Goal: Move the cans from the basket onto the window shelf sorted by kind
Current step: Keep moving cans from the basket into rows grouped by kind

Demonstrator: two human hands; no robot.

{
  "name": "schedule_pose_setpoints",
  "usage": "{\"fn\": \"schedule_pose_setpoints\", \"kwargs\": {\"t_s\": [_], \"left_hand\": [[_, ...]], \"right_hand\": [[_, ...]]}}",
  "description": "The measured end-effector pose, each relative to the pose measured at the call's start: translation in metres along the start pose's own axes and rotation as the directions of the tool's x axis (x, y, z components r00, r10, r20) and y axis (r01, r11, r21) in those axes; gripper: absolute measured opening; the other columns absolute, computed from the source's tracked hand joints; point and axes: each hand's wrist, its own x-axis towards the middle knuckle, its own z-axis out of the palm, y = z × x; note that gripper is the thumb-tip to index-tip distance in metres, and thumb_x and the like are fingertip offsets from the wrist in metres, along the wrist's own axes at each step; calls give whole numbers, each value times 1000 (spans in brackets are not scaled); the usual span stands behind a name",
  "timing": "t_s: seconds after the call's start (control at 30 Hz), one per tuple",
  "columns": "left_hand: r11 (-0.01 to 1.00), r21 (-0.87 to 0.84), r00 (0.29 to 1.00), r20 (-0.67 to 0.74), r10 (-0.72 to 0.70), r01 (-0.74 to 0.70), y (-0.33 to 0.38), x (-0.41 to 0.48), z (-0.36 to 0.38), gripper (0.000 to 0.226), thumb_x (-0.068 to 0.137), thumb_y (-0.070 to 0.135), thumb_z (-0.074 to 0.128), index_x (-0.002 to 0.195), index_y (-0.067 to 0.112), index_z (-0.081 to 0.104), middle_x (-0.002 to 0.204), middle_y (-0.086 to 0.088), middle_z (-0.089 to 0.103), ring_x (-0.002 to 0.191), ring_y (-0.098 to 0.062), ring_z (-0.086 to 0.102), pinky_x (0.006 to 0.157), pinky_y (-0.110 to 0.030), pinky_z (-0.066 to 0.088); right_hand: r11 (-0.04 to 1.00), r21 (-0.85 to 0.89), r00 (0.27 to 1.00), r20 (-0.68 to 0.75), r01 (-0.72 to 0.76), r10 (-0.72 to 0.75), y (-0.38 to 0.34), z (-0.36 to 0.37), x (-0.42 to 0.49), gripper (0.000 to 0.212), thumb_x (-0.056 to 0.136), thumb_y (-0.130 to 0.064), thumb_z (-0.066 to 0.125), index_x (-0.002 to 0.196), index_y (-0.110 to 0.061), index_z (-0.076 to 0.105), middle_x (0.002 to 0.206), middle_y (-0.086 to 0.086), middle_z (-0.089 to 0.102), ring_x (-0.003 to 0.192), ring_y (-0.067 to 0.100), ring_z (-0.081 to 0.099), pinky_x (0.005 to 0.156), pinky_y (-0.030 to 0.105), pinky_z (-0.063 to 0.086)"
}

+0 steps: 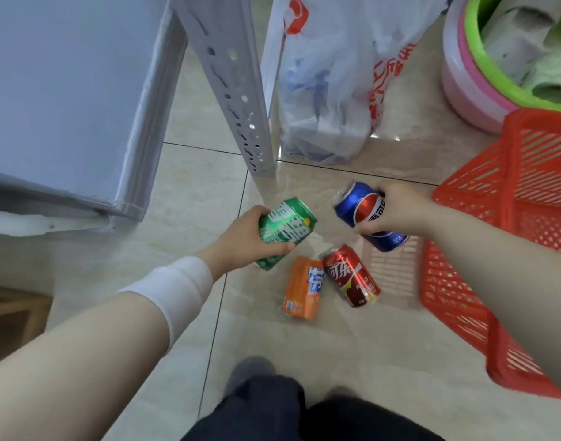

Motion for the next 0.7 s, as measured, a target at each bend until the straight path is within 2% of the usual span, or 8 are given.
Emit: {"fn": "schedule_pose_setpoints", "kwargs": {"t_s": [0.07,0.13,0.2,0.27,0.37,0.47,0.53,0.7], "left_hand": [[991,-116,998,-10,-65,63,22,-43,-17,55,69,34,79,111,19,45,93,10,57,86,-8,57,66,-16,44],[973,-203,993,-12,-116,112,50,-90,-37,50,72,34,77,109,22,44,93,13,57,85,-2,57,68,-18,47],[944,-298,988,-7,-154,145,85,-140,-58,47,75,32,74,111,21,45,94,14,58,85,0,58,69,-17,49],[907,-389,985,-1,-175,160,123,-192,-77,40,79,25,71,111,19,48,95,10,61,84,-1,59,67,-13,51],[825,-534,981,61,-184,187,182,-273,-107,37,79,23,72,110,18,52,104,-2,66,87,-9,64,75,-19,53],[760,-617,979,123,-161,203,240,-353,-131,63,57,43,76,111,23,52,109,-3,66,94,-15,66,81,-31,54],[720,-665,980,149,-129,196,275,-397,-141,67,50,47,72,110,27,50,107,0,65,92,-13,66,78,-30,54],[741,-657,981,193,-16,141,347,-469,-151,60,59,40,73,112,27,48,108,0,64,89,-9,68,71,-26,54]], "right_hand": [[973,223,997,-35,-62,72,-18,-17,-42,58,59,-30,86,109,-15,60,97,2,64,91,19,59,78,27,44],[900,425,992,-27,-98,121,-41,-37,-94,50,62,-23,85,104,-14,60,95,3,65,90,19,60,80,30,47],[809,576,987,-20,-118,158,-65,-59,-151,43,64,-18,84,98,-16,58,89,1,64,83,15,60,75,27,47],[723,674,978,-6,-151,210,-88,-84,-212,45,65,-20,83,101,-15,57,90,0,64,79,10,60,65,22,46],[604,775,966,31,-186,257,-123,-128,-308,44,69,-17,80,106,-12,57,90,-1,65,79,7,61,61,20,47],[529,829,959,27,-179,281,-148,-170,-399,41,70,-16,78,105,-13,57,90,-1,64,80,9,61,65,22,48],[492,856,955,4,-156,296,-160,-196,-452,40,71,-16,78,104,-13,57,90,0,64,81,12,62,66,24,47],[374,927,955,-93,-20,281,-167,-237,-559,47,61,-25,77,103,-13,58,93,2,67,85,19,65,75,32,51]]}}
